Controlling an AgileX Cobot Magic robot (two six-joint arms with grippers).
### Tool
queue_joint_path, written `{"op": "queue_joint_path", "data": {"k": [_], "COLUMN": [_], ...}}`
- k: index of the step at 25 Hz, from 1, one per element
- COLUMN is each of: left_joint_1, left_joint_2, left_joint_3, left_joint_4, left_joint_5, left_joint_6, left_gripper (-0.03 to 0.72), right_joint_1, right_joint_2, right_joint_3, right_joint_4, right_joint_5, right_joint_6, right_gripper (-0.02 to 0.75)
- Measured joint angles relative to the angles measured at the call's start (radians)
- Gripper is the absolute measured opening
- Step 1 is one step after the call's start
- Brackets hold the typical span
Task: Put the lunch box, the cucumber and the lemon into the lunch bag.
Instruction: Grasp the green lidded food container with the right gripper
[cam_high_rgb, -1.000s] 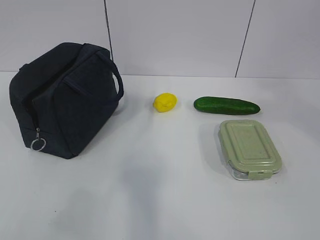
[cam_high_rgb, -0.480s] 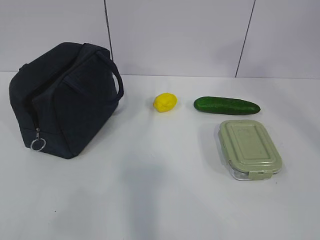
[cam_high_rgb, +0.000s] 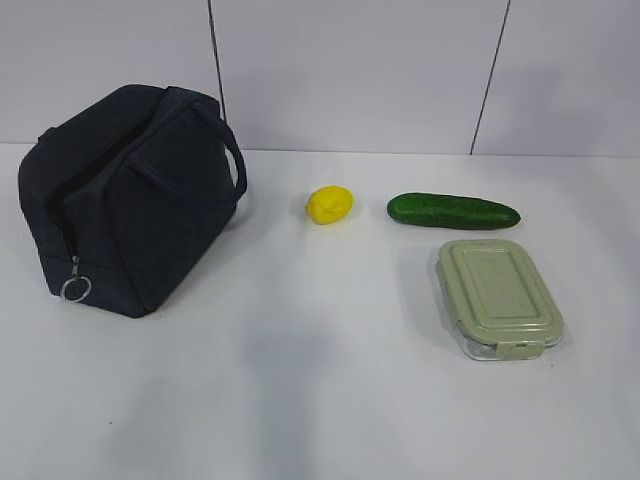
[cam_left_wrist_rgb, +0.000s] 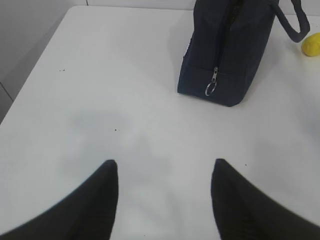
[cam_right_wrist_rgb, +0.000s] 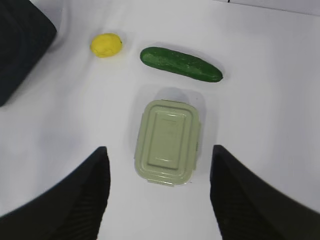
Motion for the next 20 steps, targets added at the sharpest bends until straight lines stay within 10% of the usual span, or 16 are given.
{"op": "queue_joint_path", "data": {"k": [9,20], "left_joint_1": [0.0,0.0], "left_joint_2": [0.0,0.0], "left_joint_3": [0.0,0.0], "left_joint_4": [0.004,0.004], "left_joint_5": [0.0,0.0], "left_joint_6": [0.0,0.0], "left_gripper": [0.414,0.414], "right_joint_1": [-0.435,-0.544], "right_joint_2": [0.205,0.518], "right_joint_3": [0.0,0.0], "right_joint_4": [0.551,0.623], "right_joint_5": [0.002,-0.017], "right_joint_6": [-0.324,-0.382], "right_gripper": [0.494,0.494]}}
